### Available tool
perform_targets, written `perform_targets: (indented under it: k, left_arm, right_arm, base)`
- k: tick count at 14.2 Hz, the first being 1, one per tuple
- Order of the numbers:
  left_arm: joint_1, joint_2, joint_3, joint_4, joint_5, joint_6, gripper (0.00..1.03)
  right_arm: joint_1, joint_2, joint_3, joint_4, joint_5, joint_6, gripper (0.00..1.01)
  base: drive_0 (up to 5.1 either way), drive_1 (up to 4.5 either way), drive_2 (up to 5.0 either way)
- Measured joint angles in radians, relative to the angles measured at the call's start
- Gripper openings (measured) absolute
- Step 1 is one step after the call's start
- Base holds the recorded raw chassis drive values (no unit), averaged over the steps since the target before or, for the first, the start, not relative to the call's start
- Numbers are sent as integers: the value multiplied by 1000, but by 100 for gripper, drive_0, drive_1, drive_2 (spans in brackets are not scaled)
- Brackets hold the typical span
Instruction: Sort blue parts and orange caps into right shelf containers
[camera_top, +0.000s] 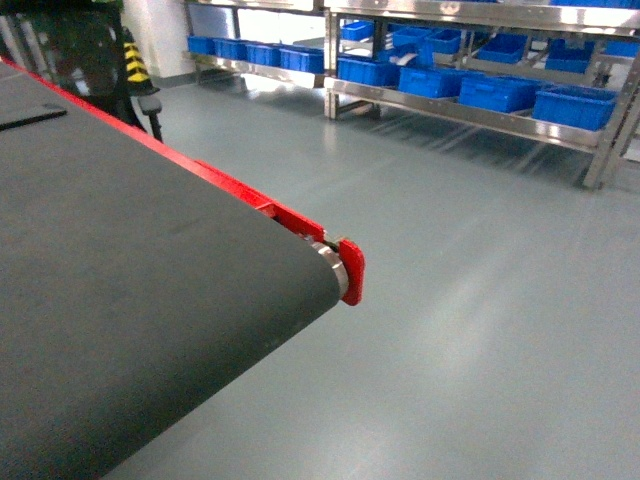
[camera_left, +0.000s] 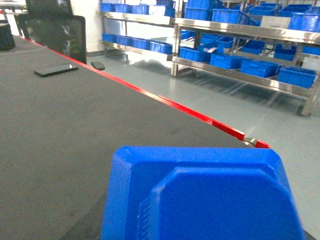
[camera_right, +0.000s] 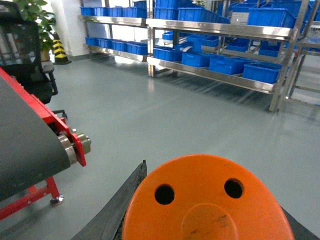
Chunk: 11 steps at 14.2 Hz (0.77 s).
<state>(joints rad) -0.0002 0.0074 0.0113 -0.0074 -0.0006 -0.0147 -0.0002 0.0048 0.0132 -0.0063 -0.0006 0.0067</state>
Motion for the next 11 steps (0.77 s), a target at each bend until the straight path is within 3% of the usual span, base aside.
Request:
perform_targets:
  k: [11]
  left_arm:
    - [0, 0, 0, 0, 0, 0, 41]
  right_arm:
    - [0, 0, 0, 0, 0, 0, 43]
  base:
    - [-157, -157, -157]
